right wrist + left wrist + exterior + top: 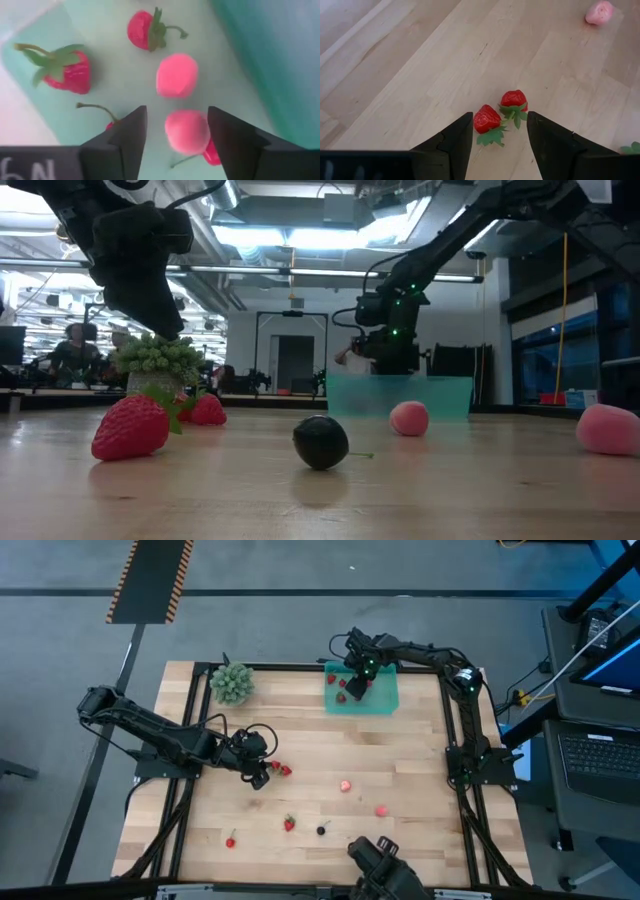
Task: Pick and placing Produce into tupperware
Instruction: Put the cherry into the blue bin
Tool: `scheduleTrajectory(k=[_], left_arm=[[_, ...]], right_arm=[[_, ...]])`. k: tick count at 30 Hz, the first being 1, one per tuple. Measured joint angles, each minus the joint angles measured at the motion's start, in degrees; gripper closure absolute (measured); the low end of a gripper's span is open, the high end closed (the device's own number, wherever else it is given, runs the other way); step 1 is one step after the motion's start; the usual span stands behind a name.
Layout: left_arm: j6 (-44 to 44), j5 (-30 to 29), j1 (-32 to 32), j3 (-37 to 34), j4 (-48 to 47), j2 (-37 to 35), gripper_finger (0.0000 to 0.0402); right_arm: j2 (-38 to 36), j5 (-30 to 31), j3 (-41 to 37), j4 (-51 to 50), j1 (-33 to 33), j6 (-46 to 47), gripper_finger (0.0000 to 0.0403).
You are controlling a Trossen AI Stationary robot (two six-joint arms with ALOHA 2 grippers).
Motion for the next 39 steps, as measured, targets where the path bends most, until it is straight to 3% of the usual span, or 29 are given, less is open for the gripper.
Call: scheduleTrajectory(k=[7, 15, 17, 20, 23, 28, 33, 39], left_arm=[[0.0, 0.0, 0.0, 0.0, -0.02, 0.0, 0.0223], [-0.4, 0.15, -0.01, 0.0, 0.17, 0.0, 0.0223], [-1.87, 2.65, 0.0, 0.05, 1.22, 0.0, 0.0223], [-4.21, 12.73, -0.01, 1.75, 0.62, 0.0, 0.0223], [-9.15, 21.62, -0.55, 4.94, -2.79, 0.0, 0.0223], [-15.96, 29.55, -2.64, 11.94, -14.09, 0.0, 0.0223], [-28.55, 30.53, -8.13, 16.03, -16.5, 0.0, 0.0223], [-46.92, 31.3, -18.93, 16.87, -16.57, 3.97, 0.0223]], right_arm=[[-6.44, 0.01, 3.05, -4.39, 0.04, -0.31, 0.0176], [-23.45, 0.51, 1.12, -8.04, 1.85, 1.91, 0.0182], [-28.48, 0.48, -0.69, -7.84, 3.13, 3.0, 0.0184], [-36.06, 0.45, -4.2, -7.66, 5.54, 4.18, 0.0185], [-42.85, 0.45, -8.08, -7.09, 8.08, 5.1, 0.0185], [-52.35, 0.45, -15.2, -6.56, 11.99, 8.63, 0.0185], [-59.17, 0.47, -23.2, -6.19, 14.69, 12.55, 0.0185], [-63.08, 0.48, -29.16, -5.06, 17.1, 15.5, 0.0185]])
